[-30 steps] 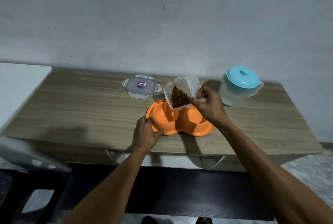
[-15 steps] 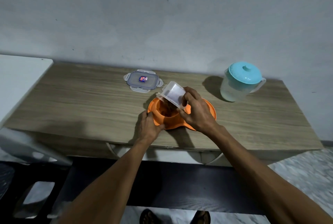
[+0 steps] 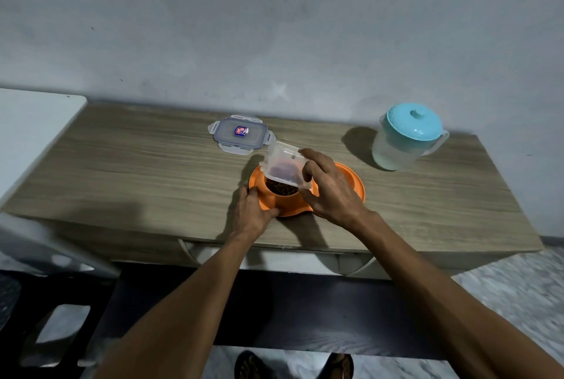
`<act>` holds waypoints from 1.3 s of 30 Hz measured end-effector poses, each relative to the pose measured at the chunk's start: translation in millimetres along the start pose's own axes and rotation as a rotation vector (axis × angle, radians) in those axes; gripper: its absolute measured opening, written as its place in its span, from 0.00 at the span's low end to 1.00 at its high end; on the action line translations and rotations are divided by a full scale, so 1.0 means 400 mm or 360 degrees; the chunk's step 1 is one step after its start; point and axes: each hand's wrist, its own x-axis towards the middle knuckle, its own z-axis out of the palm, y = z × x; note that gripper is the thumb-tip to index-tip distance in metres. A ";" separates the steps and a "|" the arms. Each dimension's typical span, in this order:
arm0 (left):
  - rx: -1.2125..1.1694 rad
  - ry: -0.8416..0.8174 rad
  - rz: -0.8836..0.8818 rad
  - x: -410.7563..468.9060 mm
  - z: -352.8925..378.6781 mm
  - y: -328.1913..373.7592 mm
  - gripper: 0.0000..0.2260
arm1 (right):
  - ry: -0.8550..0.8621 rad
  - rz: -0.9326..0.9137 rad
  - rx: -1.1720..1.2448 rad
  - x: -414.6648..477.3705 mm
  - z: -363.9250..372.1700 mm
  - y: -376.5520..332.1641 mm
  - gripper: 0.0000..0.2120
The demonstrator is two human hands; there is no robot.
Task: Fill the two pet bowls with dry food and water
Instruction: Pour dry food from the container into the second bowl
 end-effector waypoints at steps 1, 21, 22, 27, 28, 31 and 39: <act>-0.0003 -0.0002 -0.0004 0.000 -0.001 0.000 0.34 | 0.0010 -0.0012 -0.0009 0.000 0.001 0.000 0.13; -0.0011 0.0001 0.0002 0.000 -0.002 0.001 0.36 | 0.0025 -0.0071 0.0006 -0.006 0.009 0.005 0.11; -0.0005 -0.0003 0.0005 0.000 -0.003 0.000 0.35 | 0.0080 -0.0007 0.0062 -0.007 0.010 0.007 0.11; 0.0010 0.0020 0.0025 0.001 0.000 -0.004 0.34 | 0.0374 0.0430 0.0422 0.019 0.007 0.026 0.16; 0.0003 0.0020 0.0030 0.002 0.000 -0.005 0.35 | 0.0438 0.0562 0.0503 0.028 0.003 0.028 0.16; 0.0013 0.0015 0.0039 0.006 0.004 -0.008 0.35 | 0.0545 0.1008 0.0792 0.061 -0.004 0.053 0.16; 0.0036 0.0052 0.0078 0.013 0.011 -0.018 0.35 | 0.0672 0.1885 0.1438 0.176 0.060 0.200 0.13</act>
